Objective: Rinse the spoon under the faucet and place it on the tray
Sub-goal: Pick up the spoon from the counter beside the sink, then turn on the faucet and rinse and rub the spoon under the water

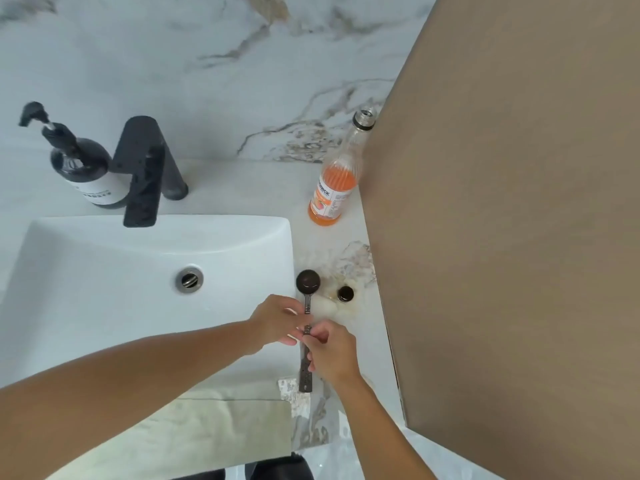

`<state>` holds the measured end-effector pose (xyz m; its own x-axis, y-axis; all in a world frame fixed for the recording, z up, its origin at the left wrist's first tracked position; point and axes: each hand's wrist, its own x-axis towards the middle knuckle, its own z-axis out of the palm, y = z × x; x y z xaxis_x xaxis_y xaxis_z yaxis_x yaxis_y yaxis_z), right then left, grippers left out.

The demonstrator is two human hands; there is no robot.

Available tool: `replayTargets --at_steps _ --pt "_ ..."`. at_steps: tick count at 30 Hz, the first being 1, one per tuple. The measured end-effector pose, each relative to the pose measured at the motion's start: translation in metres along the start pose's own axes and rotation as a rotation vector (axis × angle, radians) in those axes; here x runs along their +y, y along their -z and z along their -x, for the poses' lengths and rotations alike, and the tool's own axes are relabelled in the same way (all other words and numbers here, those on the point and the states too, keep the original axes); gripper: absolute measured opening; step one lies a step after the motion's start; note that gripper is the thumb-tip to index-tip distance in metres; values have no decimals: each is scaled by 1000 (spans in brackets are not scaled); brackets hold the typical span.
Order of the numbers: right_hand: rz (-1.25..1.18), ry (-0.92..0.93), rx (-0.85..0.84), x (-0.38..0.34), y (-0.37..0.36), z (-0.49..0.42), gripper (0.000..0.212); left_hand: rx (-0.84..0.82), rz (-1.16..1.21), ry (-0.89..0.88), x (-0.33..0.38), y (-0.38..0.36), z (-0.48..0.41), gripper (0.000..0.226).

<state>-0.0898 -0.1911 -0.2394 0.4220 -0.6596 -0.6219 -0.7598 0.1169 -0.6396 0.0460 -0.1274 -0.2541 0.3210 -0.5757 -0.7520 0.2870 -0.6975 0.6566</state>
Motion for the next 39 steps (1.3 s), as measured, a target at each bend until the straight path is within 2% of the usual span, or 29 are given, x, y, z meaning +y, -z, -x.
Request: replayTargets --at_steps 4,8,10,13,17,19,21,23,26,31,35,39 --pt "-46 4 -85 -15 -21 6 3 26 194 -18 -9 30 15 12" --pt "-43 19 -213 -44 -58 13 6 85 261 -34 -22 74 36 11" --pt "-35 40 -203 -72 -69 11 9 124 300 -41 -30 99 46 14" --pt "-257 80 -180 -141 -80 4 10 171 399 -46 -43 136 58 14" --pt "-657 116 -343 -246 -92 6 7 219 456 -49 -56 169 57 19" --pt "-679 100 -381 -281 -99 10 8 245 497 9 -55 177 51 23" --pt "-644 72 -425 -302 -107 13 14 282 525 109 -49 183 45 39" --pt "-628 58 -476 -312 -115 16 21 335 545 175 -44 185 38 51" --pt "-643 47 -475 -317 -122 13 27 393 538 216 -42 187 29 54" --pt "-635 53 -459 -324 -123 8 32 387 483 250 -46 191 19 38" --pt "-702 96 -484 -339 -116 2 16 355 482 240 -45 191 14 28" --pt "-692 109 -545 -340 -110 -5 23 368 472 207 -39 196 11 44"
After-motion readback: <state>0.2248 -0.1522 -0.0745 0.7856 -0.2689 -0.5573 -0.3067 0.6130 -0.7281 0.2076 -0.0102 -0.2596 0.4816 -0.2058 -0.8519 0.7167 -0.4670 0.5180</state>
